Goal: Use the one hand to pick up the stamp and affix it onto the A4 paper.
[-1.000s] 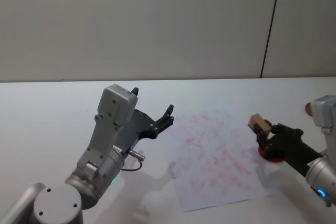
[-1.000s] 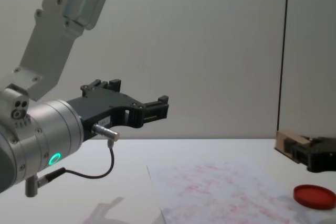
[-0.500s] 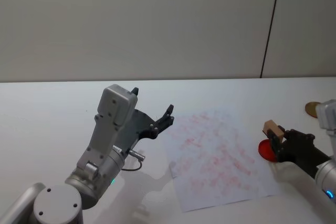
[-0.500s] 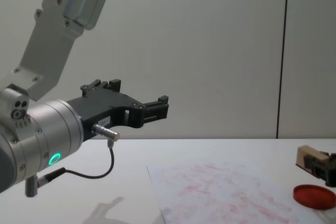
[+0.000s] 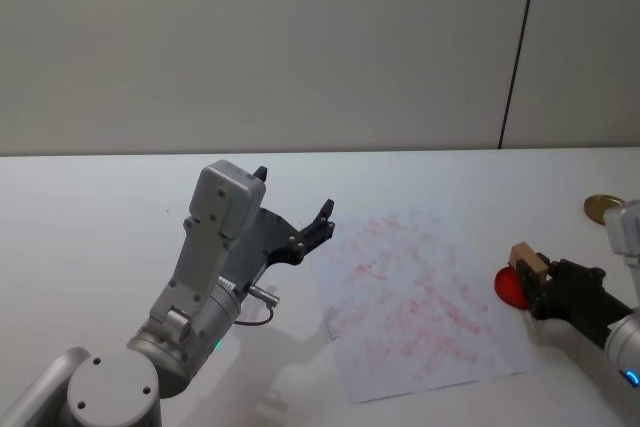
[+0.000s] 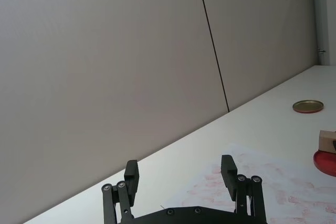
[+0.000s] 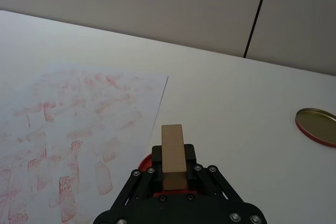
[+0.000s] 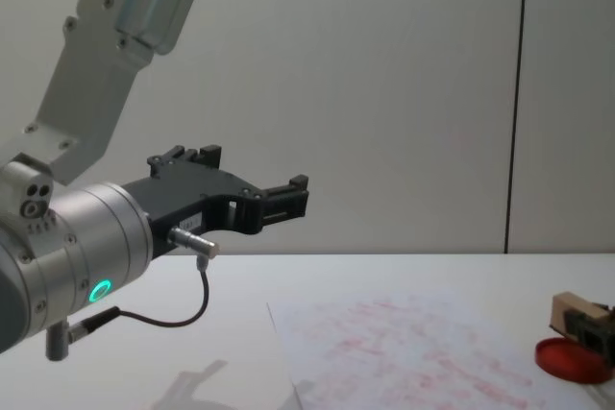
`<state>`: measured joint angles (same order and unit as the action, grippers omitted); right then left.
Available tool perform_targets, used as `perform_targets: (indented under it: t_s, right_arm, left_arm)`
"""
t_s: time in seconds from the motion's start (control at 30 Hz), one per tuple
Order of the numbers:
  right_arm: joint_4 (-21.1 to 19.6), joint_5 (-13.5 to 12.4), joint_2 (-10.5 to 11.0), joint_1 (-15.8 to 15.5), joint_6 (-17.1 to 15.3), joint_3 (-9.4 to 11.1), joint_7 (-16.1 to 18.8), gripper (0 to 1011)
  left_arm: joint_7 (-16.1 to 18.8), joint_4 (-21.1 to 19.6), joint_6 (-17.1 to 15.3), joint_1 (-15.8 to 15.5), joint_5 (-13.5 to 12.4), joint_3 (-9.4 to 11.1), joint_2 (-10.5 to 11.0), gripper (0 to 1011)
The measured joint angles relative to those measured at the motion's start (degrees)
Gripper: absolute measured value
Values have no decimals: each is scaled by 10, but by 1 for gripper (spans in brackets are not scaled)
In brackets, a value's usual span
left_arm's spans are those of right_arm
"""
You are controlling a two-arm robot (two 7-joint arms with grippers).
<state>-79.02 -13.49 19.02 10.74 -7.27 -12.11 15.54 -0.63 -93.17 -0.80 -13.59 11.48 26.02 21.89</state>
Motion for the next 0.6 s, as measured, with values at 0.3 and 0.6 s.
perform_targets:
  t_s: [0.3, 0.6]
  right_arm:
    - [13, 3, -3, 5, -6, -2, 2, 221]
    - [22, 5, -5, 9, -11, -3, 1, 330]
  left_arm:
    - [0, 0, 0, 0, 0, 0, 0, 993]
    - [0, 0, 0, 0, 0, 0, 0, 993]
